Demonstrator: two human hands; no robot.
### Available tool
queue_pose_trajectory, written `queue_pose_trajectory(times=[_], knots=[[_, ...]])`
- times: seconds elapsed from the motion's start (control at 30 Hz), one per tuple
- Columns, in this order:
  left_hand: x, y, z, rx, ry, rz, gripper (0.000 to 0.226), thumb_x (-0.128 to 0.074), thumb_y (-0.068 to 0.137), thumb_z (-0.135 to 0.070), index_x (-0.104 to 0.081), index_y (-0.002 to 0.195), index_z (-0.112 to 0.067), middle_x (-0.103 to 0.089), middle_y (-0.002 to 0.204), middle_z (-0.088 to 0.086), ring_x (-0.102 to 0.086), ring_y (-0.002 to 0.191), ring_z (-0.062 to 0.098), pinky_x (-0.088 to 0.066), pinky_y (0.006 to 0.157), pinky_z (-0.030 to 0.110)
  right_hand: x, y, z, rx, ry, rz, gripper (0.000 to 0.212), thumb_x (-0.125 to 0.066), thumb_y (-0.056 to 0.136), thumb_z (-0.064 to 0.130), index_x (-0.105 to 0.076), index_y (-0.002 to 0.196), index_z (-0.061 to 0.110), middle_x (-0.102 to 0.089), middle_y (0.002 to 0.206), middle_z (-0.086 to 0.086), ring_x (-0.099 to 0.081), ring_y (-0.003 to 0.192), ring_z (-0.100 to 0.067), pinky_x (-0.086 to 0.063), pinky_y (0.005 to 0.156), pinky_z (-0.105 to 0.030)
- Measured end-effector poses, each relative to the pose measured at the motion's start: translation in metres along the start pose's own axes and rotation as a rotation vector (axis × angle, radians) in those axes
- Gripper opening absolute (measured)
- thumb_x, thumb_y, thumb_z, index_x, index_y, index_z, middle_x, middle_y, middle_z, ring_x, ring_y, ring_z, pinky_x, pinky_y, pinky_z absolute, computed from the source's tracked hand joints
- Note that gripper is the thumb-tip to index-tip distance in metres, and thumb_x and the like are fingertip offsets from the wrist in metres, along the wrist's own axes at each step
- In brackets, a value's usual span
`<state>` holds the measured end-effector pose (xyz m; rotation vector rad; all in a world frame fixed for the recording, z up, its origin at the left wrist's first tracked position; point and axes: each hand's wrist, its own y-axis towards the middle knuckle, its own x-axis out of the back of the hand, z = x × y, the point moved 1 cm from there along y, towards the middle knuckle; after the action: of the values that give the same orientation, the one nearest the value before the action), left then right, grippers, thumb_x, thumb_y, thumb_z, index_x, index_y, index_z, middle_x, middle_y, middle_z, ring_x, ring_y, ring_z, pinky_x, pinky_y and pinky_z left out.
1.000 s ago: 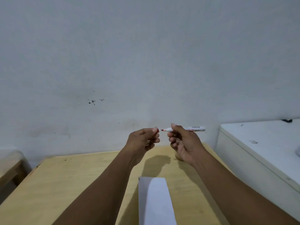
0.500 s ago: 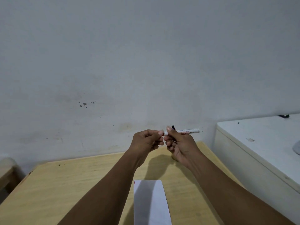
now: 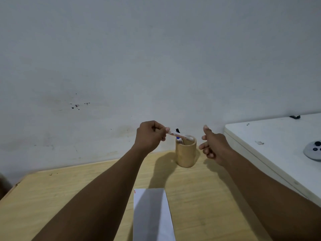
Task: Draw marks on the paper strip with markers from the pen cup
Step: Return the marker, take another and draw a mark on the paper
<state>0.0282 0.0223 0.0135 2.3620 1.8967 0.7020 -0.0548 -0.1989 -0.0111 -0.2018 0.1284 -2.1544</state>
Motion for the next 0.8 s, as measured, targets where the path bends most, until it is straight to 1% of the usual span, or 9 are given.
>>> queue_pose_trajectory(times=[0.07,0.17,0.27,0.37,0.43,0.47,0.57,0.7,0.8], knots=[[-0.008,0.005,-0.002,-0.044,0.121,0.022,0.017,-0.081,0.087,-0.023,-0.076,0.086,-0.007,-0.077,0.072,0.008,-0.071,0.056,0.007,-0.049,0.052,0.014,0.01,0.003,0.001,0.021,-0.053,-0.008,0.05,-0.05,0.102,0.051,-0.063,0.11,0.004,-0.068,0.076,-0.014,-0.047,0.046,-0.018,-0.032,0.038,-0.023],[-0.027,0.009,-0.001,-0.104,0.26,0.125,0.016,-0.082,0.085,-0.025,-0.076,0.09,-0.011,-0.076,0.072,0.004,-0.073,0.065,0.014,-0.056,0.063,0.026,0.015,0.004,0.002,0.043,-0.115,0.007,0.043,-0.054,0.101,0.045,-0.065,0.108,0.005,-0.069,0.076,-0.012,-0.049,0.045,-0.018,-0.033,0.039,-0.023],[-0.047,0.01,0.001,-0.155,0.33,0.192,0.029,-0.078,0.087,-0.041,-0.078,0.101,-0.016,-0.071,0.071,-0.006,-0.068,0.07,0.012,-0.049,0.067,0.026,0.016,0.005,0.001,0.071,-0.165,0.03,0.037,-0.056,0.101,0.042,-0.066,0.105,0.007,-0.071,0.076,-0.01,-0.051,0.046,-0.018,-0.033,0.042,-0.023],[-0.058,0.015,0.009,-0.15,0.415,0.111,0.04,-0.058,0.094,-0.055,-0.072,0.115,-0.024,-0.071,0.076,-0.006,-0.071,0.085,0.02,-0.057,0.078,0.037,0.015,0.008,-0.003,0.092,-0.183,0.045,0.036,-0.058,0.1,0.041,-0.067,0.105,0.007,-0.072,0.076,-0.01,-0.052,0.045,-0.017,-0.035,0.042,-0.023],[-0.06,0.021,0.017,-0.108,0.484,0.059,0.038,-0.05,0.097,-0.049,-0.068,0.121,-0.025,-0.074,0.083,0.001,-0.071,0.088,0.026,-0.058,0.08,0.042,0.013,0.01,-0.007,0.096,-0.188,0.057,0.036,-0.059,0.1,0.041,-0.068,0.105,0.007,-0.072,0.076,-0.009,-0.053,0.045,-0.015,-0.035,0.042,-0.023],[-0.061,0.023,0.021,-0.085,0.505,0.062,0.036,-0.051,0.098,-0.044,-0.068,0.122,-0.025,-0.075,0.086,0.004,-0.071,0.087,0.027,-0.058,0.078,0.04,0.013,0.011,-0.009,0.096,-0.188,0.064,0.036,-0.06,0.1,0.041,-0.068,0.106,0.006,-0.072,0.076,-0.009,-0.053,0.044,-0.015,-0.036,0.042,-0.023],[-0.064,0.026,0.023,-0.055,0.521,0.089,0.023,-0.064,0.094,-0.041,-0.068,0.111,-0.027,-0.071,0.077,0.001,-0.069,0.078,0.024,-0.047,0.063,0.031,0.011,0.014,-0.015,0.091,-0.183,0.073,0.039,-0.061,0.1,0.039,-0.067,0.109,0.001,-0.071,0.077,-0.01,-0.053,0.043,-0.014,-0.036,0.042,-0.022],[-0.067,0.03,0.018,-0.027,0.453,0.035,0.018,-0.074,0.087,-0.039,-0.065,0.091,-0.023,-0.072,0.087,0.0,-0.068,0.083,0.024,-0.051,0.069,0.033,0.008,0.013,-0.018,0.083,-0.175,0.077,0.04,-0.063,0.099,0.035,-0.068,0.109,-0.004,-0.07,0.074,-0.009,-0.053,0.043,-0.014,-0.035,0.042,-0.021],[-0.06,0.03,0.009,-0.026,0.336,0.017,0.019,-0.076,0.086,-0.034,-0.064,0.081,-0.019,-0.069,0.077,-0.002,-0.069,0.077,0.024,-0.053,0.069,0.034,-0.001,0.005,-0.013,0.043,-0.149,0.117,0.037,-0.064,0.097,0.032,-0.071,0.102,-0.004,-0.07,0.07,-0.008,-0.053,0.043,-0.015,-0.033,0.041,-0.022]])
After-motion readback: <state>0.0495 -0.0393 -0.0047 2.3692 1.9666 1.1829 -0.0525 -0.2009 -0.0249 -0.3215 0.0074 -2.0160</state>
